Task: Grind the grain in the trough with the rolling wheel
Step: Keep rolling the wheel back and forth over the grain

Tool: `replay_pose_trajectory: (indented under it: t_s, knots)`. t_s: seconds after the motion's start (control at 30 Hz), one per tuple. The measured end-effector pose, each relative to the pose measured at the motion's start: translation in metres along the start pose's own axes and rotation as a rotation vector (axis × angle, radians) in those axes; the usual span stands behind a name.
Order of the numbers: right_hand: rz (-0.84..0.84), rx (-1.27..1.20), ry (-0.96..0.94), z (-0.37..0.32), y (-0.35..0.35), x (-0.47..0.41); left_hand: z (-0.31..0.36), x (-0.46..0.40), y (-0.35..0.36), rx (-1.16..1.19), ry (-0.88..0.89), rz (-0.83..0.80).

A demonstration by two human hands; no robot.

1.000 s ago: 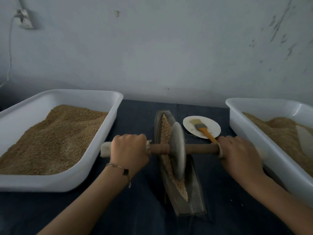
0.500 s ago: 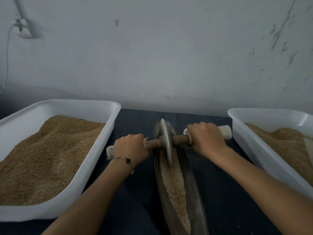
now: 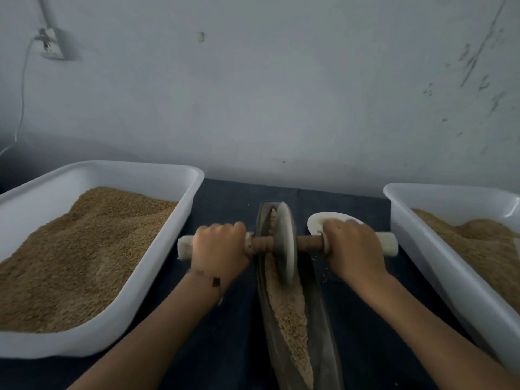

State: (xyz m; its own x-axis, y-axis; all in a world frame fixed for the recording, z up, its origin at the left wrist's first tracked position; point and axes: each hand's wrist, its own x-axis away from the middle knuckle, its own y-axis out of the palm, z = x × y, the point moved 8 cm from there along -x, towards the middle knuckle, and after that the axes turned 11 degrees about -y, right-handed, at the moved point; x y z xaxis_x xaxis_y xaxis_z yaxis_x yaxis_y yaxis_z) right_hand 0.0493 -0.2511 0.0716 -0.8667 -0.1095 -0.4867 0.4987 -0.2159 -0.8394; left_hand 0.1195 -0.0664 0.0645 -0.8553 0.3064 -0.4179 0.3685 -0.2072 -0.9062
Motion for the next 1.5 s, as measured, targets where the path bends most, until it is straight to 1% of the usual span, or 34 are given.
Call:
replay_pose_trajectory:
  t_s: [0.1,0.17,0.23,0.33,0.43,0.53,0.57,0.63,0.73,0.87,0.97,1.03,1.13,1.2,1.27,1.33,1.37,1.43,1.5]
  knots:
    - [0.071,-0.064,-0.036,-0.015,-0.028,0.041,0.002,0.045,-0.016,0.016,0.045,-0.012]
    - [0.062,-0.099,-0.069,-0.021,-0.041,0.063,0.006,0.073,-0.035,0.030,0.100,0.009]
    - [0.024,-0.109,-0.103,-0.021,-0.048,0.076,0.009,0.089,-0.051,0.092,0.150,0.028]
    - [0.026,-0.093,-0.137,-0.023,-0.051,0.080,0.009,0.095,-0.053,0.079,0.172,0.028]
    - [0.089,-0.069,-0.141,-0.025,-0.046,0.066,0.004,0.086,-0.037,0.087,0.151,-0.004]
    - [0.140,-0.071,-0.100,-0.017,-0.034,0.050,0.004,0.065,-0.018,0.074,0.135,-0.080]
    - [0.146,-0.071,-0.094,-0.014,-0.028,0.044,0.004,0.056,-0.012,0.021,0.123,-0.082]
    - [0.150,-0.059,-0.080,-0.008,-0.015,0.027,0.000,0.033,-0.003,-0.035,0.065,-0.033]
    - [0.153,-0.042,-0.040,0.002,-0.003,-0.004,-0.006,-0.003,0.005,0.024,-0.006,-0.057]
    - [0.221,-0.036,0.006,0.009,0.006,-0.030,-0.013,-0.034,0.014,0.040,-0.112,-0.099]
    - [0.238,-0.027,0.000,0.012,0.010,-0.034,-0.011,-0.041,0.013,0.009,-0.113,-0.050]
    - [0.210,-0.018,-0.009,0.013,0.012,-0.033,-0.010,-0.041,0.014,-0.016,-0.097,-0.023]
    - [0.073,0.002,0.007,0.012,0.018,-0.029,-0.008,-0.030,0.014,-0.050,-0.055,-0.001]
    - [0.032,-0.013,0.022,0.006,0.012,-0.016,-0.008,-0.013,0.012,-0.041,-0.045,-0.023]
    - [0.073,-0.037,0.012,-0.004,-0.006,0.006,-0.009,0.010,0.007,0.026,-0.049,-0.053]
    - [0.119,-0.055,-0.010,-0.015,-0.025,0.031,-0.006,0.040,-0.007,0.030,-0.025,-0.050]
    - [0.133,-0.060,-0.028,-0.019,-0.033,0.043,-0.004,0.055,-0.014,0.031,0.010,-0.045]
    - [0.145,-0.059,-0.068,-0.026,-0.049,0.062,0.000,0.079,-0.031,0.114,0.095,-0.014]
    - [0.146,-0.029,-0.106,-0.029,-0.062,0.074,0.000,0.092,-0.042,0.102,0.122,0.013]
